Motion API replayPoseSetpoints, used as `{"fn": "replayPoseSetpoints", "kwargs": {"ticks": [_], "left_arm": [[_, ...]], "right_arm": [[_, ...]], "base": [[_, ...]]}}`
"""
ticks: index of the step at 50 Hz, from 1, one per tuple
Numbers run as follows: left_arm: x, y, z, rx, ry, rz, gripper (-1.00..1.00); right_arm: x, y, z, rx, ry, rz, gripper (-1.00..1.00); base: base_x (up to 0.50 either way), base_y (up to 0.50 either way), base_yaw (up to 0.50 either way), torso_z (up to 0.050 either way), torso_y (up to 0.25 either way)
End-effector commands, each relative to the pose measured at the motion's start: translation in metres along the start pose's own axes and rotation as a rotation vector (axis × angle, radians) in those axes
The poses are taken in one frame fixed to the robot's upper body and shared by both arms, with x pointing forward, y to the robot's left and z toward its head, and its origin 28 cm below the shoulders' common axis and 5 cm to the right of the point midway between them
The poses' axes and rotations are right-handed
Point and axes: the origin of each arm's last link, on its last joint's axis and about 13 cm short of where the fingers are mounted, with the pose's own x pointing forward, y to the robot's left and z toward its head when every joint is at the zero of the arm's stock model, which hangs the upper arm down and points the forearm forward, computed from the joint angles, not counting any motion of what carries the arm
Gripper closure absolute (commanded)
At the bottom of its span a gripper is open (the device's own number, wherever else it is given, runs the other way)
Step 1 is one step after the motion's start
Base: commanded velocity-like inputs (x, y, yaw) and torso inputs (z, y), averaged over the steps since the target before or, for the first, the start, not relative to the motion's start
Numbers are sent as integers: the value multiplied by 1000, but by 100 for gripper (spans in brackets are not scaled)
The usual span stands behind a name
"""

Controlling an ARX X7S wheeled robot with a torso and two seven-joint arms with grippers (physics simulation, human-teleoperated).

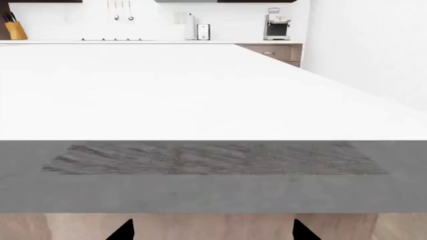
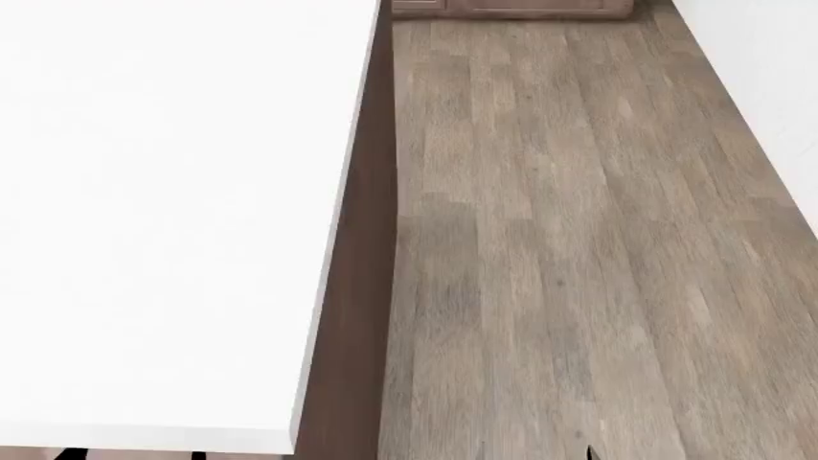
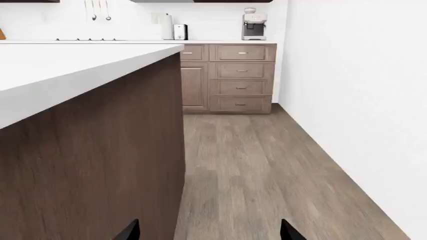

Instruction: Place the cup inside the bowl on the dining table and move the bowl to any counter.

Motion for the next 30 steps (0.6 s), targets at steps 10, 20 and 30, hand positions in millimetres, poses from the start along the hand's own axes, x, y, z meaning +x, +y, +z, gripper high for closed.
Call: {"fn": "replayPoseSetpoints", "kwargs": {"ticks": [10,20,30], "left_arm": [[-1,-2,0,44,-5,-5,-100],[1,-6,-1,49,-2,-13,-100],[2,-4,-1,44,4,-7,-100]], "right_arm": [[-2,1,0,-12,-11,3,-100],[-3,1,0,-22,8,4,-100],[-1,2,0,-35,10,11,-100]], "base": [[0,0,0,0,0],[-120,0,0,0,0],[-500,37,0,0,0]]}}
